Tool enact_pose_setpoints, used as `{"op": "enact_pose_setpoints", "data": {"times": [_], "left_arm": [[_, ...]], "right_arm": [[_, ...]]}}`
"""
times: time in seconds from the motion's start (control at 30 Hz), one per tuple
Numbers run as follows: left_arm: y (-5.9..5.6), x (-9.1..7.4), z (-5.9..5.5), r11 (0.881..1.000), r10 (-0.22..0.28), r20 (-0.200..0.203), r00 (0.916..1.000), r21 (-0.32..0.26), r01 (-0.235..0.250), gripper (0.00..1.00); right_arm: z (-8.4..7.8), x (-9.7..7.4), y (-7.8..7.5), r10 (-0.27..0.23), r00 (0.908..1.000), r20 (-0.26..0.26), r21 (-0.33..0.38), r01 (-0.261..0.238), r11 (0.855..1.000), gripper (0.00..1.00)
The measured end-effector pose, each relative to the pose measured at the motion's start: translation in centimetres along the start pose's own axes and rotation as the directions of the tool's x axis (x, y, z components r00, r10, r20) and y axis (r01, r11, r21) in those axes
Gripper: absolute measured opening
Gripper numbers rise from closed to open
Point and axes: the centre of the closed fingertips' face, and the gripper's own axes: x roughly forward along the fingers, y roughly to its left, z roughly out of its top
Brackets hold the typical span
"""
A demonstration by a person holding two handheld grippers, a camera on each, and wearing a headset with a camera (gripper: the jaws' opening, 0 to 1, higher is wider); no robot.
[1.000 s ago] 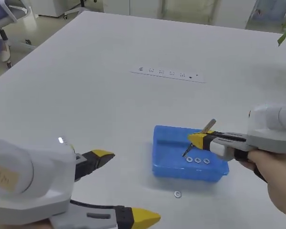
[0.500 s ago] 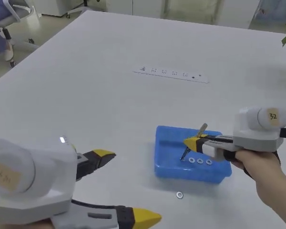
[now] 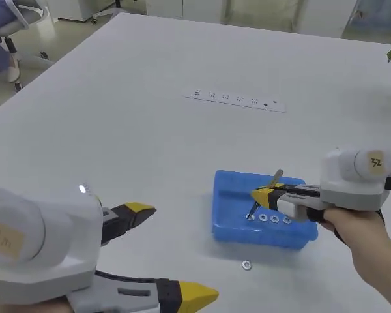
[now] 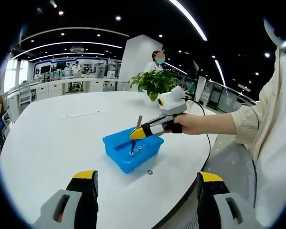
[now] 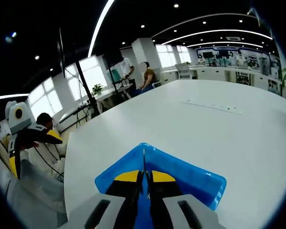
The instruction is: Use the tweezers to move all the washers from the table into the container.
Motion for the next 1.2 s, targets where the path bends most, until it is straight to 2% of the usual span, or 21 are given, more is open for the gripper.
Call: {"op": "enact_pose_setpoints", "data": {"times": [0.3, 0.47, 0.6, 0.67, 0.87, 0.97, 1.07, 1.2], "left_arm": [[-0.1, 0.1, -0.1, 1.0, -0.005, -0.005, 1.0, -0.001, 0.005, 0.87], [-0.3, 0.4, -0.1, 1.0, -0.014, -0.007, 0.9999, 0.002, 0.014, 0.87], [-0.4, 0.5, 0.0, 1.0, -0.019, -0.008, 0.9998, 0.005, 0.019, 0.87], [-0.4, 0.5, 0.0, 1.0, -0.022, -0.007, 0.9997, 0.005, 0.022, 0.87], [-0.4, 0.5, -0.1, 1.0, -0.025, -0.01, 0.9996, 0.008, 0.025, 0.87], [-0.4, 0.4, -0.1, 1.0, -0.024, -0.012, 0.9996, 0.009, 0.024, 0.86], [-0.4, 0.4, -0.2, 1.0, -0.024, -0.014, 0.9996, 0.008, 0.024, 0.86], [-0.4, 0.4, -0.2, 1.0, -0.023, -0.013, 0.9997, 0.008, 0.023, 0.86]], "right_arm": [[2.1, -2.6, 1.8, 0.016, 0.9923, 0.123, -0.004, -0.015, 1.0, 0.03], [2.5, -3.6, 3.0, 0.032, 0.988, 0.151, 0.004, -0.033, 0.999, 0.03], [2.6, -3.9, 4.5, 0.08, 0.9821, 0.17, 0.017, -0.084, 0.996, 0.03], [2.2, -3.8, 5.2, 0.107, 0.9807, 0.164, 0.028, -0.113, 0.993, 0.03], [-0.6, -3.2, 6.4, 0.157, 0.9836, 0.088, 0.057, -0.163, 0.985, 0.03], [-2.2, -2.9, 6.6, 0.156, 0.9871, 0.035, 0.05, -0.158, 0.986, 0.03], [-3.7, -2.6, 6.3, 0.134, 0.9907, -0.019, 0.026, -0.134, 0.991, 0.03], [-4.6, -2.4, 6.0, 0.133, 0.9899, -0.051, 0.007, -0.132, 0.991, 0.03]]}}
